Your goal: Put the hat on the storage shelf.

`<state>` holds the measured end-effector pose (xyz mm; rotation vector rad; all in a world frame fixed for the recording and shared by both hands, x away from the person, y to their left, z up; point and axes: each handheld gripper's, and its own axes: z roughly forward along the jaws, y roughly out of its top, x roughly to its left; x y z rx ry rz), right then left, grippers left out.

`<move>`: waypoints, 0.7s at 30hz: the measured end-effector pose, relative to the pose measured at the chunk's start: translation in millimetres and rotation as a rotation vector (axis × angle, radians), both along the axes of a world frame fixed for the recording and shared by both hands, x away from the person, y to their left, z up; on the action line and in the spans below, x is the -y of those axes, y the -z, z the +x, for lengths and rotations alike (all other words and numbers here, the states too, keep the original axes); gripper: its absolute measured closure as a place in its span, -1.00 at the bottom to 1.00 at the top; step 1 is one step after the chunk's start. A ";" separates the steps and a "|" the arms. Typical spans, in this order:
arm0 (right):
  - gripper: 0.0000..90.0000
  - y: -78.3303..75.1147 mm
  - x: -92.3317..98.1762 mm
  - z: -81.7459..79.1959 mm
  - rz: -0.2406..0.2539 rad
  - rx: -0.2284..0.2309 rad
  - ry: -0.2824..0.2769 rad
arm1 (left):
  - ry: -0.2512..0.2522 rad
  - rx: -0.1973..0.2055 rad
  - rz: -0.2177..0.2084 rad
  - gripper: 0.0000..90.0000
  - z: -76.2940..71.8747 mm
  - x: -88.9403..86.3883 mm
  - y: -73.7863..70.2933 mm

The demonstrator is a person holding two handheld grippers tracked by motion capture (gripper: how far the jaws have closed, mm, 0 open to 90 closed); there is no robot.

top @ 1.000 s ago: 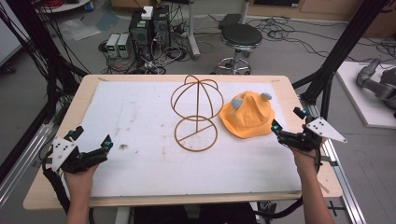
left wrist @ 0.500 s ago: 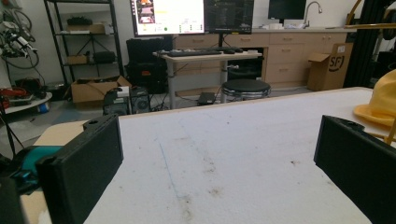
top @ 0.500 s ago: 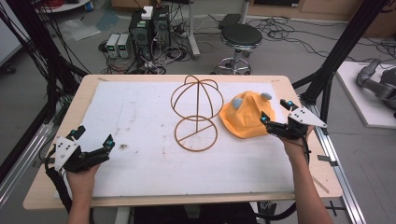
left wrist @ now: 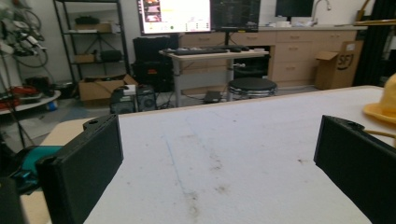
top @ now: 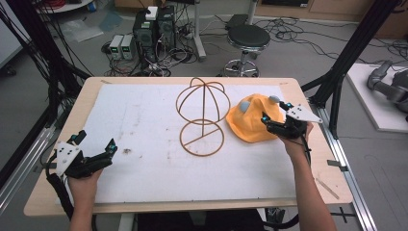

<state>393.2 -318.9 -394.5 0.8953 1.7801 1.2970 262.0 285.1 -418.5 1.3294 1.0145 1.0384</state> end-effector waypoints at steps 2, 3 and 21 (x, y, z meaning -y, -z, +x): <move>-0.42 0.8 -3.9 3.6 -0.021 -0.016 -0.002 | -0.004 -0.004 0.001 -0.96 -0.1 -0.5 0.1; -0.39 1.6 -6.5 6.2 -0.036 -0.028 -0.002 | -0.004 -0.004 0.001 -0.96 -0.1 -0.6 0.1; 0.29 14.7 -14.4 18.1 -0.115 -0.115 0.080 | -0.016 -0.015 0.004 -0.96 -1.1 -5.4 2.5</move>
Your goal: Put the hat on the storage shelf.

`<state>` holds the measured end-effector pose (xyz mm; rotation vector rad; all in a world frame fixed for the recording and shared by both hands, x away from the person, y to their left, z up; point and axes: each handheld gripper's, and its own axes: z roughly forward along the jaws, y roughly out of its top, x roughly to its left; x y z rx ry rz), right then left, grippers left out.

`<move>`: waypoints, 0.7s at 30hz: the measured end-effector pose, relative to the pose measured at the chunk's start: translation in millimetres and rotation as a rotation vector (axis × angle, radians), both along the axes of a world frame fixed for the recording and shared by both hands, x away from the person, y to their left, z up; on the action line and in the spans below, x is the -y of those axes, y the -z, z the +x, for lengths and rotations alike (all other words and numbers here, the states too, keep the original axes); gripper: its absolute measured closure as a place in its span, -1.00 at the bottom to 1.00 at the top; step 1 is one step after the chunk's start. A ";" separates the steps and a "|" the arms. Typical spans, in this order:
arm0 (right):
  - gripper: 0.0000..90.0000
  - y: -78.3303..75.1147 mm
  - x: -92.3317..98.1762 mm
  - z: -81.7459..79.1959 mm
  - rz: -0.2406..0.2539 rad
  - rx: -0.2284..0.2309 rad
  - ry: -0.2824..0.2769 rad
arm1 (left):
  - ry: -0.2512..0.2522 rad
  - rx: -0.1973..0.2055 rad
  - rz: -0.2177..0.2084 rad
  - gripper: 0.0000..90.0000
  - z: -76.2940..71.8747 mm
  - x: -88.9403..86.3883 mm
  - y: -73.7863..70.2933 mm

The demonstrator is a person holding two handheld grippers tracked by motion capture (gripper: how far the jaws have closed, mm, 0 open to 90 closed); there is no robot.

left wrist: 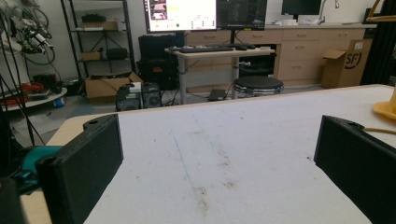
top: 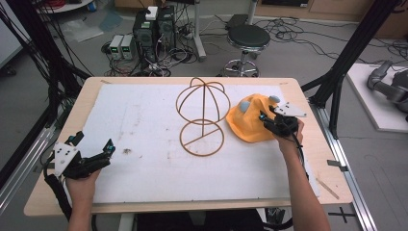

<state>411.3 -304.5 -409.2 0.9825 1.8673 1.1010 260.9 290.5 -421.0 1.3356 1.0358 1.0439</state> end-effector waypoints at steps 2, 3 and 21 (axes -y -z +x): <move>0.34 2.3 -1.5 1.3 -0.016 -0.015 0.016 | -0.005 -0.003 0.003 -0.96 -0.4 -0.5 0.0; 0.36 3.5 -1.9 2.0 -0.026 -0.022 0.020 | -0.006 -0.003 0.003 -0.96 -0.8 -1.0 0.0; 0.99 0.1 -0.7 1.9 0.030 -0.024 0.077 | -0.013 -0.004 0.002 -0.96 -3.9 -3.5 1.0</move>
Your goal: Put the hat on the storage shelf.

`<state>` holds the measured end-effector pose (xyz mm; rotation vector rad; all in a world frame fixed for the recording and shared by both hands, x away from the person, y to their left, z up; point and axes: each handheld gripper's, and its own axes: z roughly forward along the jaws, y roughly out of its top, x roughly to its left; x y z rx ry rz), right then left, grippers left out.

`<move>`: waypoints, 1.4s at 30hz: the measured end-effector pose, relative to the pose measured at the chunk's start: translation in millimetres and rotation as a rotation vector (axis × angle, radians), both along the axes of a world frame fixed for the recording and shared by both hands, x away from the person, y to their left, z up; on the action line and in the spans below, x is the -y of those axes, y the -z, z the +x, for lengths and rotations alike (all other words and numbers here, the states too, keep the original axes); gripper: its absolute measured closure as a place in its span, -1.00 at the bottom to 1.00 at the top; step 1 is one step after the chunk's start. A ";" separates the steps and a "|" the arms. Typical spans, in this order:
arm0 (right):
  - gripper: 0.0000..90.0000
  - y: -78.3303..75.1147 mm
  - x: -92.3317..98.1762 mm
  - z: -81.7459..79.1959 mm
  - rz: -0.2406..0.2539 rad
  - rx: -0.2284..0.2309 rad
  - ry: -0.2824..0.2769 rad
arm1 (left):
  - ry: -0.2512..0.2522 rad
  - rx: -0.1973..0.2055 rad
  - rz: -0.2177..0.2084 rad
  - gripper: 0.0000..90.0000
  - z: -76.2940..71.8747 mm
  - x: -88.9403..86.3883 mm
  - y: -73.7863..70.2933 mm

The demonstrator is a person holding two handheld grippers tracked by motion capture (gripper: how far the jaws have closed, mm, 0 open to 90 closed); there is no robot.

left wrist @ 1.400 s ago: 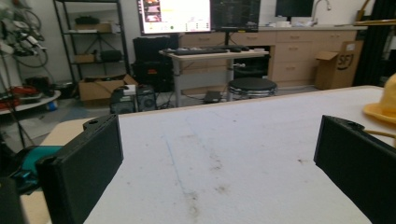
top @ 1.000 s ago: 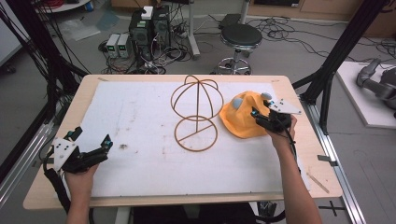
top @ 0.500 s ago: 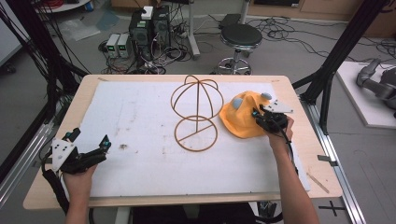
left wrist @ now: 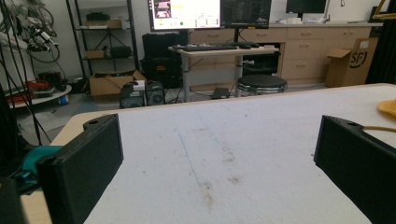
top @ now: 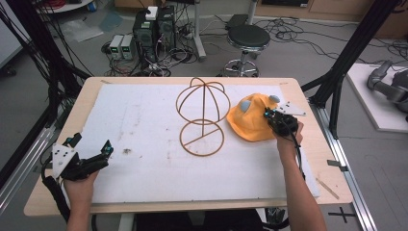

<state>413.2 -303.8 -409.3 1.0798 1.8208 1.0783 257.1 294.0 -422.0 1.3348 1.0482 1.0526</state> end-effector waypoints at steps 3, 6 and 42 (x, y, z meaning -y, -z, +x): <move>0.99 -4.7 3.0 -1.4 0.044 0.015 0.003 | 0.001 -0.001 -0.001 -0.96 0.2 0.8 0.1; 0.99 -11.1 8.0 -3.9 0.108 0.032 0.004 | 0.002 -0.001 0.001 -0.96 0.3 1.2 0.0; 0.99 -145.3 -0.6 -36.7 0.330 0.362 -0.096 | 0.006 -0.006 0.007 -0.96 1.4 3.0 0.5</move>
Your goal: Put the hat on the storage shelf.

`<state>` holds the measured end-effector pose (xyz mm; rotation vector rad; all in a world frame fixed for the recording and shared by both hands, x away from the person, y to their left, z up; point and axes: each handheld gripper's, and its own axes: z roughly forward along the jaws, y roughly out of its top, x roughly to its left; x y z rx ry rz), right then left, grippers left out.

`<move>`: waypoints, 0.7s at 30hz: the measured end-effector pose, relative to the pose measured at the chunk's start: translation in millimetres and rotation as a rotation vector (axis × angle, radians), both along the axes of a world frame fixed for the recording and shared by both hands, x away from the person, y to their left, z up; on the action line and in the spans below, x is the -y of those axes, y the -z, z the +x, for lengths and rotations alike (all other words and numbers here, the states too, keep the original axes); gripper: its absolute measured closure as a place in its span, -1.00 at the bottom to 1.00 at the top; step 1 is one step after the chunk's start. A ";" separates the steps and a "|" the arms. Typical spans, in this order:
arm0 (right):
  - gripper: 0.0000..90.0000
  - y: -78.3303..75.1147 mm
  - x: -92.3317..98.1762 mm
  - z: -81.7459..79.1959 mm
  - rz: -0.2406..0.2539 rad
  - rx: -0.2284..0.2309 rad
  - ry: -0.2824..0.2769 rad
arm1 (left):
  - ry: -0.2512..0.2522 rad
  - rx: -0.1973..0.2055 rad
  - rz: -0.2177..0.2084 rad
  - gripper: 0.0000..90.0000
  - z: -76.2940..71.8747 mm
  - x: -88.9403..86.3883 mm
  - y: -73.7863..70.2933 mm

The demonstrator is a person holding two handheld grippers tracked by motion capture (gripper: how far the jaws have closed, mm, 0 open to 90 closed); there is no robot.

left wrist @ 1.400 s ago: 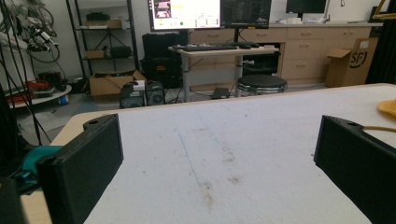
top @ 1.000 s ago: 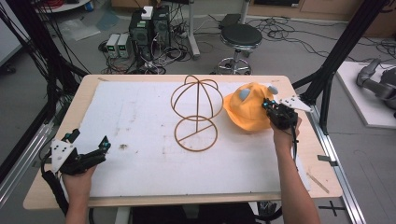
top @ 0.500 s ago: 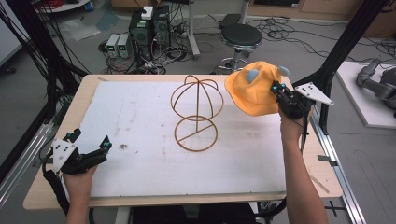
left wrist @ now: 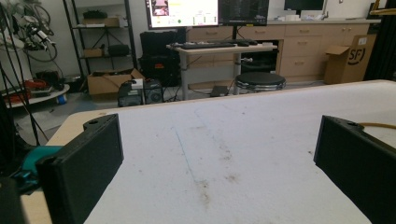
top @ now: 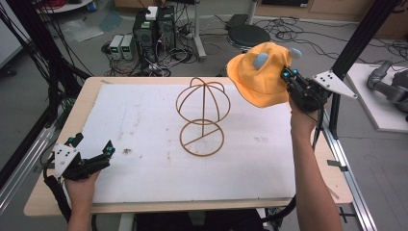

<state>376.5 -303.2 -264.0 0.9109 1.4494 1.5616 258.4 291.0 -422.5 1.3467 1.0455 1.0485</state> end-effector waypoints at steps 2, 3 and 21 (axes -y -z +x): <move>0.99 -7.1 -5.5 -2.4 -0.004 0.015 -0.009 | -0.001 -0.001 -0.001 -0.96 0.0 -0.2 0.2; 0.99 -9.5 -7.6 -3.4 -0.005 0.019 -0.014 | -0.001 0.000 -0.001 -0.96 0.0 -0.6 0.3; 0.99 -42.6 -87.7 -23.0 -0.052 0.092 -0.168 | 0.000 -0.015 -0.002 -0.96 0.1 -1.1 2.4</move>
